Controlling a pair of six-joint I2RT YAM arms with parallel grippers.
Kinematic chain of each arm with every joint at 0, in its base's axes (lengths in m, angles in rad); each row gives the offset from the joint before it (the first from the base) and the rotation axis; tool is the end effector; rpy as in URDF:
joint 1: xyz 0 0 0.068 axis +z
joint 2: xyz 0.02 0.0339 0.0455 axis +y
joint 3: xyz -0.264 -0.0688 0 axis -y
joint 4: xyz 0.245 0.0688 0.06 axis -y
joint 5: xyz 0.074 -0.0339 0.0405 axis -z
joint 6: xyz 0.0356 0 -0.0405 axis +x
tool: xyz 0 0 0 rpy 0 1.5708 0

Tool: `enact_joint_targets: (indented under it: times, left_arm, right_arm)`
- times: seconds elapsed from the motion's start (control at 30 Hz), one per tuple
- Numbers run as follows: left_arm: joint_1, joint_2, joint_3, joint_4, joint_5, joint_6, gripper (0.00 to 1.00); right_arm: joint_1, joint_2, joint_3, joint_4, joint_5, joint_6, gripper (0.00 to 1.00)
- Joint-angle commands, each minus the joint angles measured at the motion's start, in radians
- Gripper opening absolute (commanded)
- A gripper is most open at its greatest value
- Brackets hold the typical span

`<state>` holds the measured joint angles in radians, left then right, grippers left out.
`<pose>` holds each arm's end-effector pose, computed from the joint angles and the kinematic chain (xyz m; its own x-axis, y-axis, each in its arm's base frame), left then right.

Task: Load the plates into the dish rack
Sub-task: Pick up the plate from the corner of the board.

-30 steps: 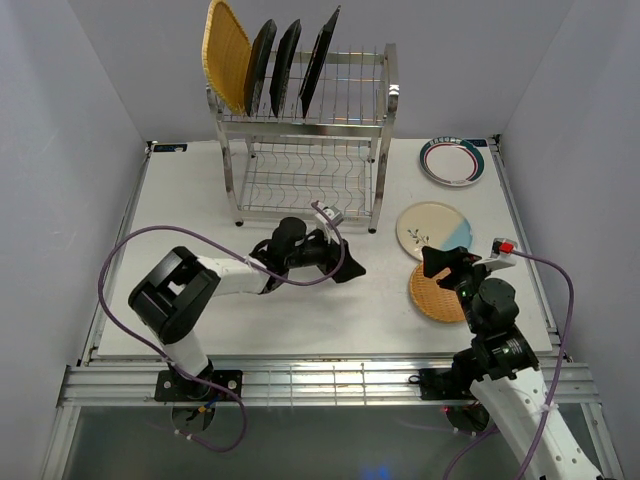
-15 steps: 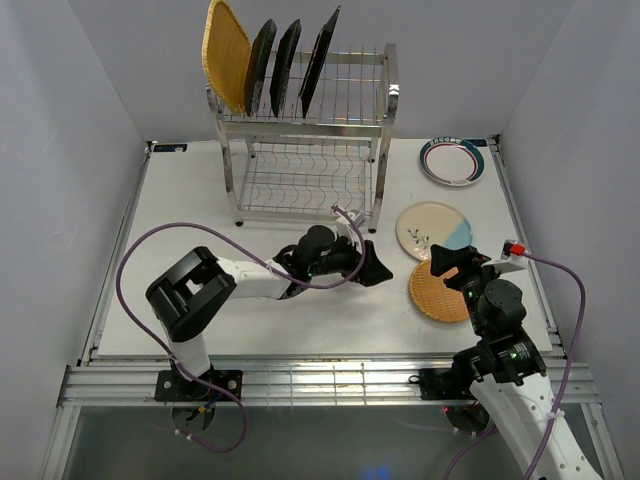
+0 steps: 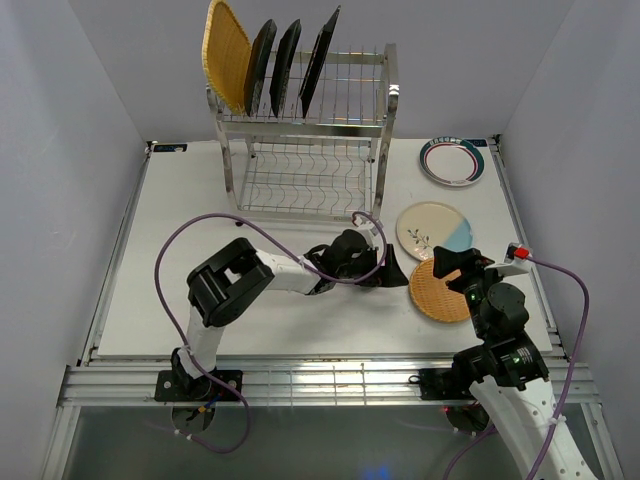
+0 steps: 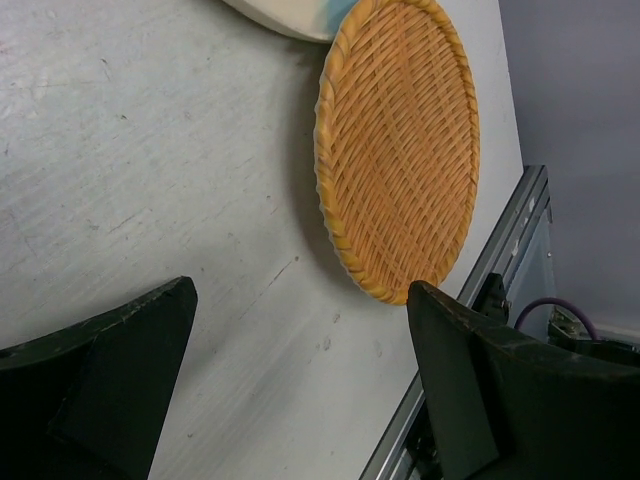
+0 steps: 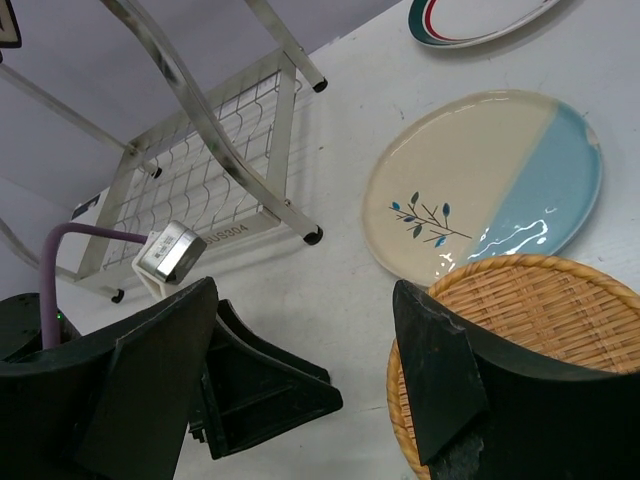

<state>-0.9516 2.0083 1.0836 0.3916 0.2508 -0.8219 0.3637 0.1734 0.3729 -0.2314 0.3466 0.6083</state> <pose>0.2370 -0.3477 0.1380 -0.8695 -0.0025 -0.4940 0.4055 0.5674 -0.7167 0.0937 0.0227 0.2630 -0.0343 0.5620 -0.8264 0.0029 0.8269 0.5623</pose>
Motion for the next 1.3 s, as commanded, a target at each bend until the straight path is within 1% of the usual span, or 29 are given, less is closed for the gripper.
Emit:
enact_joint_targets:
  times: [0.0,0.17,0.4,0.53,0.73,0.8,0.93,1.0,1.07,1.2,1.27]
  left_arm:
    - [-0.01,0.01,0.056,-0.014,0.011,-0.049,0.97]
    - [-0.041,0.021,0.07,-0.017,-0.024,-0.045,0.97]
    - [-0.052,0.047,0.085,-0.036,-0.005,-0.102,0.94]
    - [-0.067,0.063,0.095,-0.045,-0.002,-0.103,0.91]
    - [-0.069,0.101,0.131,-0.056,-0.002,-0.1,0.9]
    - [-0.069,0.128,0.151,-0.066,0.011,-0.118,0.9]
    - [-0.069,0.167,0.182,-0.091,0.022,-0.161,0.87]
    - [-0.069,0.178,0.182,-0.091,0.021,-0.195,0.81]
    - [-0.069,0.181,0.168,-0.091,0.015,-0.224,0.79]
    - [-0.069,0.184,0.151,-0.091,-0.001,-0.311,0.78]
    - [-0.069,0.184,0.151,-0.092,0.001,-0.329,0.78]
  right_arm:
    - [-0.003,-0.015,0.046,0.004,0.022,0.016,0.77]
    - [-0.003,-0.025,0.053,-0.011,0.028,0.021,0.77]
    - [-0.003,-0.064,0.07,-0.068,0.049,0.03,0.77]
    - [-0.003,-0.078,0.08,-0.088,0.052,0.031,0.77]
    - [-0.003,-0.084,0.096,-0.115,0.037,0.038,0.77]
    - [-0.003,-0.095,0.1,-0.12,0.037,0.039,0.77]
    - [-0.003,-0.104,0.109,-0.126,0.032,0.039,0.77]
    - [-0.003,-0.107,0.107,-0.126,0.034,0.039,0.77]
    - [-0.003,-0.109,0.106,-0.126,0.035,0.039,0.77]
    - [-0.003,-0.114,0.109,-0.125,0.031,0.041,0.77]
    - [-0.003,-0.117,0.109,-0.123,0.032,0.039,0.77]
